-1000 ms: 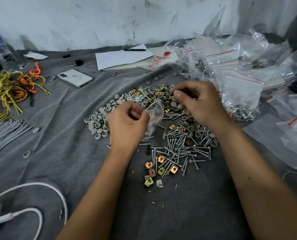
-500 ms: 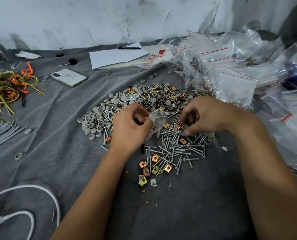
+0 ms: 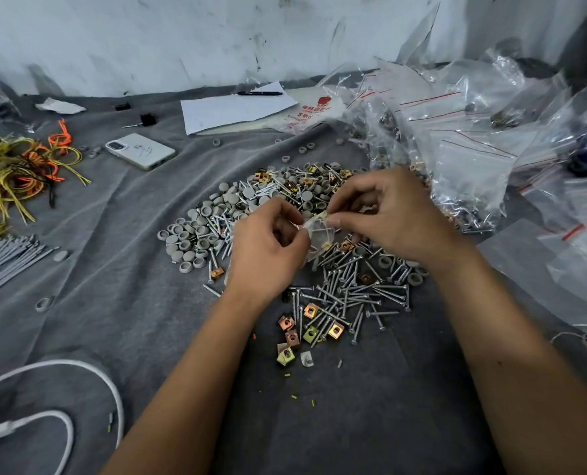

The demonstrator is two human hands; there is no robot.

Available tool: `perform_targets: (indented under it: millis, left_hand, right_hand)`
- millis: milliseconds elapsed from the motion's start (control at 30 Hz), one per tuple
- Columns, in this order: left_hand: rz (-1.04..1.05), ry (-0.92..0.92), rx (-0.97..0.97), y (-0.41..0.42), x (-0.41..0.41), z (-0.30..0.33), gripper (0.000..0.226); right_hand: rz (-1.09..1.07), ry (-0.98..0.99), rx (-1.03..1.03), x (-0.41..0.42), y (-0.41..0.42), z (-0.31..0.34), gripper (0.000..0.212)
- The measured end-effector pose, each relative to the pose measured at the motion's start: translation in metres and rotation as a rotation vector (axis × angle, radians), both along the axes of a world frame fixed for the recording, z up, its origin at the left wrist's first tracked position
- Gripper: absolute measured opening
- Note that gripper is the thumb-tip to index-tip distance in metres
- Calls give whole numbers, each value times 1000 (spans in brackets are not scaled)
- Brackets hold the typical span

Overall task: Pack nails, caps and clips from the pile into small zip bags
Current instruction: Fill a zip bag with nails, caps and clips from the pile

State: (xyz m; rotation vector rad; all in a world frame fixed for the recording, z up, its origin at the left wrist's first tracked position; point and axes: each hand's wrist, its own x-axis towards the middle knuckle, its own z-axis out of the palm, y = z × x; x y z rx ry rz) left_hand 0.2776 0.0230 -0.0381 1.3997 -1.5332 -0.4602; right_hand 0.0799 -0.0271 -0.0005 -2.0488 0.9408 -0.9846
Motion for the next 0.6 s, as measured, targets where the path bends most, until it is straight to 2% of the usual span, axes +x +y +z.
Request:
perform_targets:
  millis: [100, 300, 467, 600]
  left_hand:
    - [12, 12, -20, 0, -1, 1, 13]
    - [12, 12, -48, 1, -4, 0, 13]
    - [5, -13, -88, 2, -3, -3, 13]
    - [6, -38, -103, 0, -4, -5, 13]
  right_hand:
    - [-26, 36, -18, 9, 1, -5, 16]
    - [-59, -24, -69, 2, 1, -5, 12]
    - [-25, 369, -93, -28, -10, 1, 8]
    - [46, 467, 18, -32, -14, -1, 15]
